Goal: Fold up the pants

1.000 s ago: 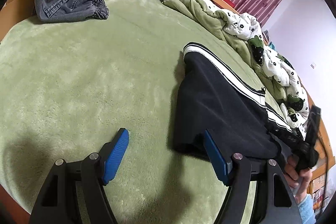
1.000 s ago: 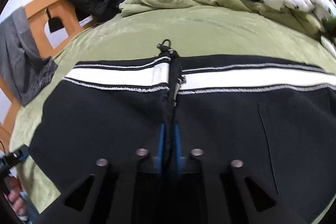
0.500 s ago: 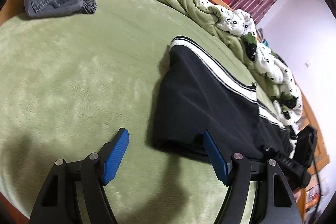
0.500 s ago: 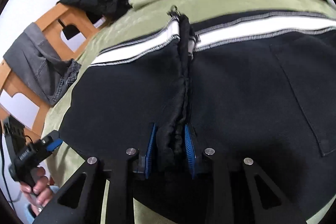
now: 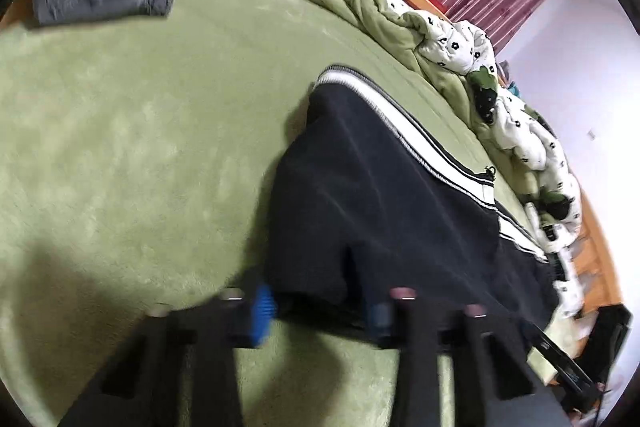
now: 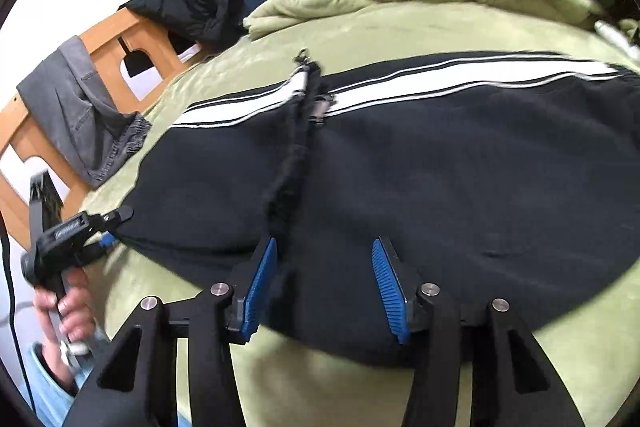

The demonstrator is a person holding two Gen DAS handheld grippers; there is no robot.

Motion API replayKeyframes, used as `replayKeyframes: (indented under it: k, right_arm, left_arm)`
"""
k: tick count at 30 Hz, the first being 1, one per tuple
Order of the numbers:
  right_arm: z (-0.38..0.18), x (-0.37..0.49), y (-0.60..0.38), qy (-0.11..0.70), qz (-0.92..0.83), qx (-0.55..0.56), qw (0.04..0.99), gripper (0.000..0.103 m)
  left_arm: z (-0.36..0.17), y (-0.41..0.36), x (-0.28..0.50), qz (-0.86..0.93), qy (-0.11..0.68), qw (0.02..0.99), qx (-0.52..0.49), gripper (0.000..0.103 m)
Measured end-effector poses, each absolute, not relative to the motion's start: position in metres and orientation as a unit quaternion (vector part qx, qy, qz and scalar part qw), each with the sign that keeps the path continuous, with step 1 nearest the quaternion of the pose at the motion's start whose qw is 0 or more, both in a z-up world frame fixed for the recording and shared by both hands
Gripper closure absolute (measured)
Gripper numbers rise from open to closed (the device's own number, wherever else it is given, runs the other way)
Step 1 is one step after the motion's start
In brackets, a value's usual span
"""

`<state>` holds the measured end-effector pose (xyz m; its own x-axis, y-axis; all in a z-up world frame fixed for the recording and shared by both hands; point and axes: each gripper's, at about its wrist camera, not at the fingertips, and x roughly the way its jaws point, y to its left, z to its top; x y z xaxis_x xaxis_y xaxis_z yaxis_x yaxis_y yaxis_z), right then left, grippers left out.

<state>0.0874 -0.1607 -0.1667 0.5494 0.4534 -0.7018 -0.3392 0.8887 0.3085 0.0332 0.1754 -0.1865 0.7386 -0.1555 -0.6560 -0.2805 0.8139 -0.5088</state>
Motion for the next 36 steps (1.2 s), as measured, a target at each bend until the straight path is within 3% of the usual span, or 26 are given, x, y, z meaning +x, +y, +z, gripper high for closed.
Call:
replayKeyframes:
  k: [2, 8, 12, 17, 21, 24, 27, 29, 32, 36]
  right_arm:
    - [-0.163, 0.078, -0.177, 0.416, 0.212, 0.056, 0.882, 0.057]
    - [-0.162, 0.063, -0.224, 0.397, 0.174, 0.022, 0.901, 0.057]
    - [-0.160, 0.060, -0.266, 0.389, 0.137, 0.036, 0.910, 0.057]
    - [-0.149, 0.053, -0.319, 0.364, 0.072, 0.028, 0.928, 0.057]
    - [-0.144, 0.052, -0.351, 0.364, 0.023, 0.027, 0.931, 0.057]
    - [-0.148, 0.058, -0.361, 0.394, 0.050, 0.063, 0.916, 0.057]
    - [-0.155, 0.073, -0.356, 0.413, 0.095, 0.106, 0.899, 0.057]
    - [-0.156, 0.076, -0.346, 0.410, 0.119, 0.124, 0.896, 0.054]
    - [-0.153, 0.087, -0.323, 0.398, 0.164, 0.168, 0.887, 0.045]
    - [-0.153, 0.109, -0.280, 0.391, 0.226, 0.218, 0.865, 0.039]
  left_arm:
    - [-0.162, 0.162, 0.030, 0.037, 0.341, 0.900, -0.269, 0.088]
    - [-0.068, 0.071, 0.044, 0.003, 0.305, 0.945, -0.121, 0.090]
    - [-0.037, -0.010, 0.058, -0.089, 0.292, 0.948, -0.087, 0.090]
    - [-0.074, -0.111, 0.088, -0.190, 0.346, 0.914, -0.095, 0.091]
    - [-0.130, -0.146, 0.098, -0.190, 0.401, 0.891, -0.094, 0.090]
    - [-0.143, -0.149, 0.092, -0.196, 0.405, 0.887, -0.106, 0.086]
    - [-0.123, -0.131, 0.076, -0.238, 0.386, 0.882, -0.128, 0.064]
    - [-0.109, -0.115, 0.062, -0.235, 0.361, 0.894, -0.127, 0.032]
    - [-0.097, -0.084, 0.044, -0.180, 0.325, 0.924, -0.090, 0.028]
    - [-0.113, -0.028, 0.038, -0.097, 0.345, 0.927, -0.108, 0.028]
